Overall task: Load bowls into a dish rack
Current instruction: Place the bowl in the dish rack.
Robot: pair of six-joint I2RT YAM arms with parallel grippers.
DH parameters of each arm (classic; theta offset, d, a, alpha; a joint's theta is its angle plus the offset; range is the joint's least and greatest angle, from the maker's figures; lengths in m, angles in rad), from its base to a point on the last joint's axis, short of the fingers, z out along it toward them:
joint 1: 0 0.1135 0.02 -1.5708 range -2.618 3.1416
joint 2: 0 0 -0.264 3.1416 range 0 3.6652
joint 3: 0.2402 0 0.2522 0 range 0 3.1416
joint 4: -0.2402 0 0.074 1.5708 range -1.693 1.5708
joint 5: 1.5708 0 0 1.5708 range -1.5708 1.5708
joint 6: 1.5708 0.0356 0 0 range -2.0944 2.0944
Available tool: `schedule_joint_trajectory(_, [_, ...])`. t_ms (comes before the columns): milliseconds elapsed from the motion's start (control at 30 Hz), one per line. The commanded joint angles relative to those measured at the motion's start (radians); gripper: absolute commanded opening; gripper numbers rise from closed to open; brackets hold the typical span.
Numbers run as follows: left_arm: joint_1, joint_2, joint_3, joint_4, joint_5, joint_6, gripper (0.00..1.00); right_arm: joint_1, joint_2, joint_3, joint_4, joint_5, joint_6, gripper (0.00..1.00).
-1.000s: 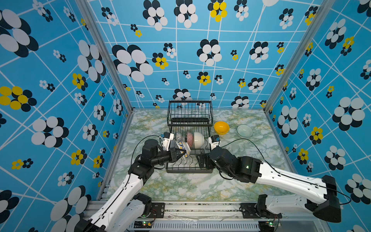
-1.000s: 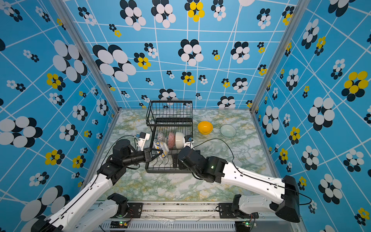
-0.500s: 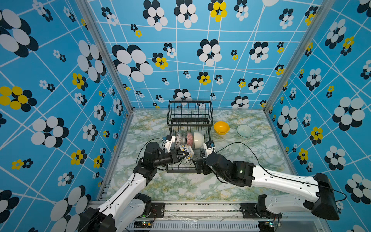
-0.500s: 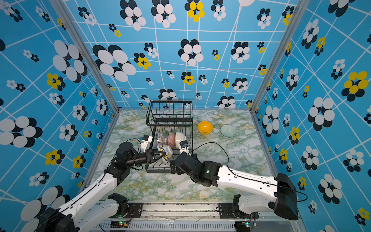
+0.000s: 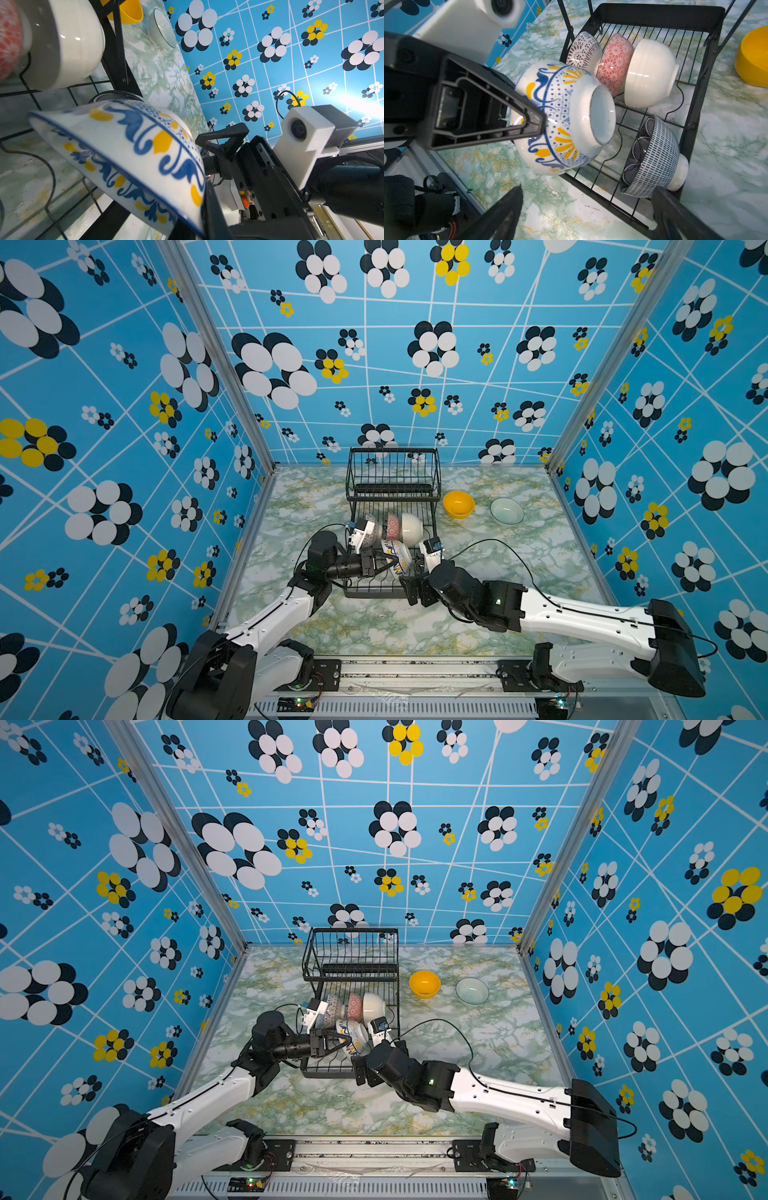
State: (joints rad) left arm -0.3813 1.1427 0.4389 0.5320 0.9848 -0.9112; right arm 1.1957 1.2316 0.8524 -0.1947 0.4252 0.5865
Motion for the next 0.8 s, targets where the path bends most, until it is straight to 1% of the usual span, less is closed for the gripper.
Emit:
schedule_joint_trajectory(0, [-0.021, 0.031, 0.003, 0.113, 0.050, 0.060, 0.00, 0.005, -0.006, -0.012, 0.033, 0.007, -0.003, 1.00])
schedule_joint_trajectory(67, [-0.028, 0.065, 0.009, 0.133, 0.065, 0.076, 0.00, 0.005, -0.006, -0.018, 0.035, 0.000, 0.014, 1.00])
schedule_joint_trajectory(167, [-0.041, 0.108, 0.018, 0.116, 0.068, 0.126, 0.00, 0.005, -0.007, -0.025, 0.038, -0.009, 0.027, 1.00])
schedule_joint_trajectory(300, [-0.055, 0.170, 0.016, 0.171, 0.092, 0.144, 0.00, 0.005, -0.006, -0.044, 0.051, -0.006, 0.020, 1.00])
schedule_joint_trajectory(467, [-0.062, 0.226, 0.018, 0.191, 0.085, 0.182, 0.00, 0.001, -0.020, -0.073, 0.086, 0.002, 0.016, 1.00])
schedule_joint_trajectory(533, [-0.062, 0.232, 0.025, 0.158, 0.077, 0.212, 0.00, -0.002, -0.023, -0.077, 0.084, -0.001, 0.015, 1.00])
schedule_joint_trajectory(667, [-0.061, 0.242, 0.065, 0.017, 0.071, 0.312, 0.00, -0.015, -0.022, -0.087, 0.093, -0.009, 0.015, 1.00])
schedule_joint_trajectory(767, [-0.059, 0.256, 0.079, -0.004, 0.068, 0.330, 0.00, -0.024, -0.021, -0.086, 0.097, -0.022, 0.013, 1.00])
